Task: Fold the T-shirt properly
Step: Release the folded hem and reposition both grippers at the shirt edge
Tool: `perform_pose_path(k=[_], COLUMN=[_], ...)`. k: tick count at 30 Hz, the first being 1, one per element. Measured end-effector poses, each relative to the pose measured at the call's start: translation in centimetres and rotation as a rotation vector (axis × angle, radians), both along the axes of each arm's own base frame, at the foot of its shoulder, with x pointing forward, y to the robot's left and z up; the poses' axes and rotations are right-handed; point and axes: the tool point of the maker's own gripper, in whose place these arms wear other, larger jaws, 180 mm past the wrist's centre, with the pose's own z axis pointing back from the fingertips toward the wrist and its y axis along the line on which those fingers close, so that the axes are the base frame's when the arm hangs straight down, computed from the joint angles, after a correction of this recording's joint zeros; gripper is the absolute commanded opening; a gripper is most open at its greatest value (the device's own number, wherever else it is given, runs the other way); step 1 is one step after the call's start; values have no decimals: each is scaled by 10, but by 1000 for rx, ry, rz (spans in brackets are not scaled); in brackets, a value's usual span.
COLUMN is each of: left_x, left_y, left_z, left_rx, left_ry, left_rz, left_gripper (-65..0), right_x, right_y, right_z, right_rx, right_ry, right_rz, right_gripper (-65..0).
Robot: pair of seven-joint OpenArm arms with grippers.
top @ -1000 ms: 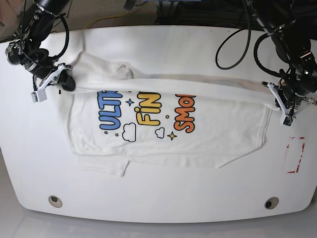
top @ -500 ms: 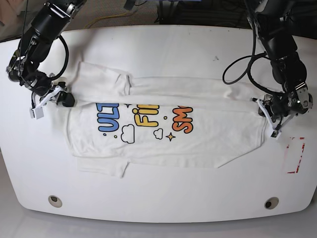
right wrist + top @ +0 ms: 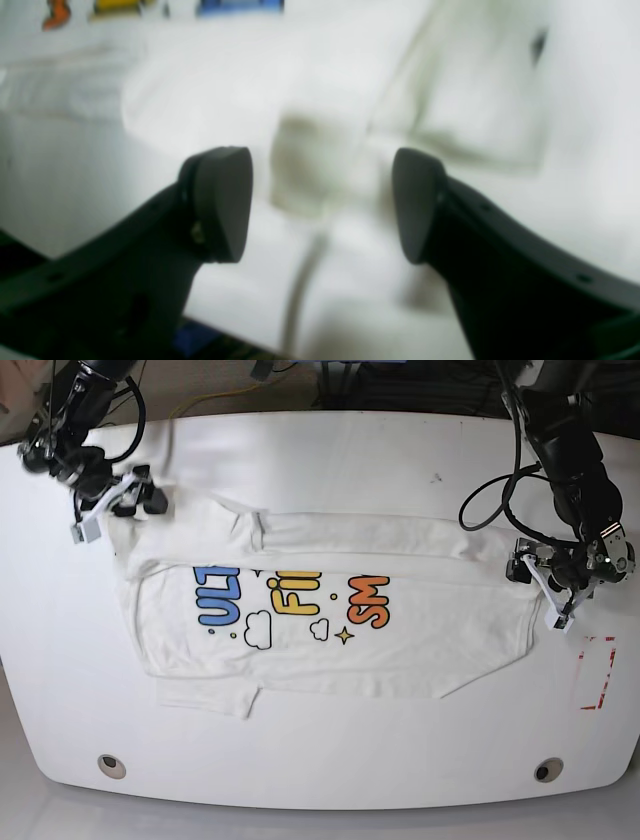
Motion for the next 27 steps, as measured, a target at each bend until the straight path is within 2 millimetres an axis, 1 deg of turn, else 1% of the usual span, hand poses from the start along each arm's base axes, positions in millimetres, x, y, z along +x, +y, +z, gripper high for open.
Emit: perform_pose_path(k=[1, 2, 3, 6, 10, 12, 15, 16, 19, 22, 23, 24, 27], left_x=[-5, -9, -13, -21, -26, -28, -31, -32, -31, -29, -30, -31, -32], left_y=[3, 6, 7, 10, 10, 9, 9, 10, 10, 9, 10, 9, 8], left_z=[0, -1, -2, -1, 7, 11, 16, 17, 21, 23, 21, 19, 16], left_rx=[16, 29, 38, 65, 95, 105, 124, 131, 142, 141, 140, 136, 128], left_ry=[3, 9, 14, 15, -8, -20, -32, -34, -44, -51, -47, -42, -38], left_rz=[-2, -2, -3, -9, -23, -30, -38, -40, -43, -43, -43, -42, -41], left_gripper=[-181, -179, -179, -179, -179, -179, -179, -179, -179, -179, -179, -179, -179], right_x=[-7, -10, -11, -10, 0, 5, 19, 23, 26, 23, 21, 19, 19], right_y=[3, 7, 10, 27, 41, 43, 42, 41, 32, 27, 26, 28, 31], right_z=[-6, -8, -10, -13, -12, -10, -3, -2, -5, -10, -12, -14, -15], right_rx=[8, 19, 29, 79, 122, 125, 128, 135, 129, 128, 130, 135, 146], right_ry=[13, 16, 14, -2, -35, -44, -79, -89, -75, -57, -51, -41, -37], right_rz=[-12, -18, -28, -40, -55, -57, -56, -59, -59, -69, -72, -73, -70], right_gripper=[-228, -228, -228, -228, -228, -228, -230, -239, -363, -549, -625, -650, -650])
